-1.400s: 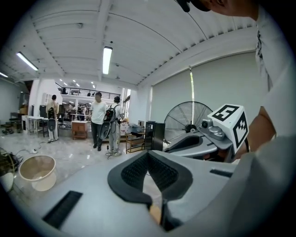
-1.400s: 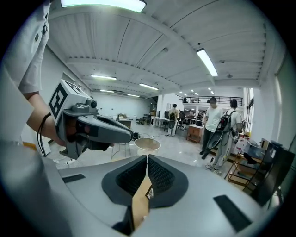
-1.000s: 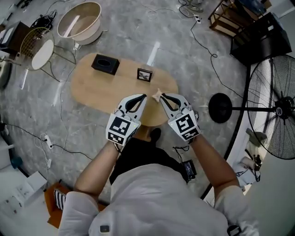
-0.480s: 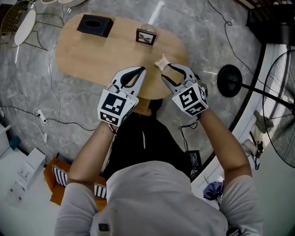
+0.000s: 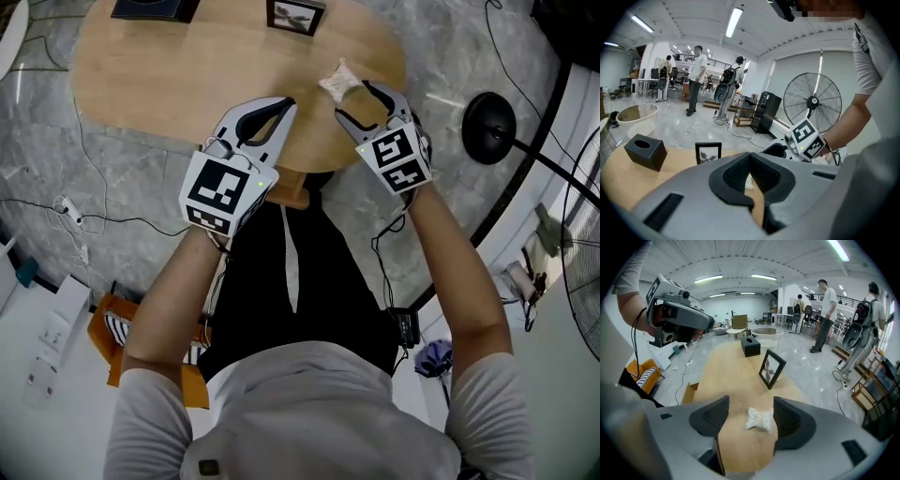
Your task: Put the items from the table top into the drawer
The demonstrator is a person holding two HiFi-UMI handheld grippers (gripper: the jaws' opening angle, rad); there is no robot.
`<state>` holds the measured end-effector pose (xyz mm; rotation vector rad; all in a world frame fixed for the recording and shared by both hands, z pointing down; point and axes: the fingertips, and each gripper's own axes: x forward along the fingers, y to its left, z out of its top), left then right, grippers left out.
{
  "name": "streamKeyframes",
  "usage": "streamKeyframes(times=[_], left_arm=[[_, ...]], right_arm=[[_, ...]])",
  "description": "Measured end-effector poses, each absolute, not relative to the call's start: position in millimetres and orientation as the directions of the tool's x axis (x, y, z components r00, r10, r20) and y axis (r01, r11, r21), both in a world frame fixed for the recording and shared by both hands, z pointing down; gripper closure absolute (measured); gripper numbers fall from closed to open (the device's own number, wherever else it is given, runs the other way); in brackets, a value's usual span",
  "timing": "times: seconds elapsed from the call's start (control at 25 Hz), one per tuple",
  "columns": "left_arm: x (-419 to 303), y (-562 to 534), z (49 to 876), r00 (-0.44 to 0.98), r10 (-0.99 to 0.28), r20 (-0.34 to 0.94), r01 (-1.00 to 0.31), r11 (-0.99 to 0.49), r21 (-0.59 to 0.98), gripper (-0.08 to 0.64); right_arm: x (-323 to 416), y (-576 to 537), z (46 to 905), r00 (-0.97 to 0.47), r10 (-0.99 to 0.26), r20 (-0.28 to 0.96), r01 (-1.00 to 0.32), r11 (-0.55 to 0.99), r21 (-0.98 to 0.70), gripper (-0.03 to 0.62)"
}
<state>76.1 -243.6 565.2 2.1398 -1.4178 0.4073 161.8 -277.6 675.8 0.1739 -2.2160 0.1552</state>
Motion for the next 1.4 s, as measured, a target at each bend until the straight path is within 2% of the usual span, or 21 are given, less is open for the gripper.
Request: streamKeyframes(times=[0.6, 1.4], left_arm=[[95, -251, 690, 0.461, -0.680, 0.570, -0.883, -0.286, 0.373, 0.551], [92, -245, 720, 0.473, -0.668, 0.574, -0.871, -0.253, 0.422, 0.551]], right_arm=[[171, -300, 836, -0.488, -0.059, 0.871, -0.332, 0.935, -0.123, 0.293], [162, -305, 856, -0.477, -0.083, 0.875, -0.322, 0.943, -0.087, 0.288]])
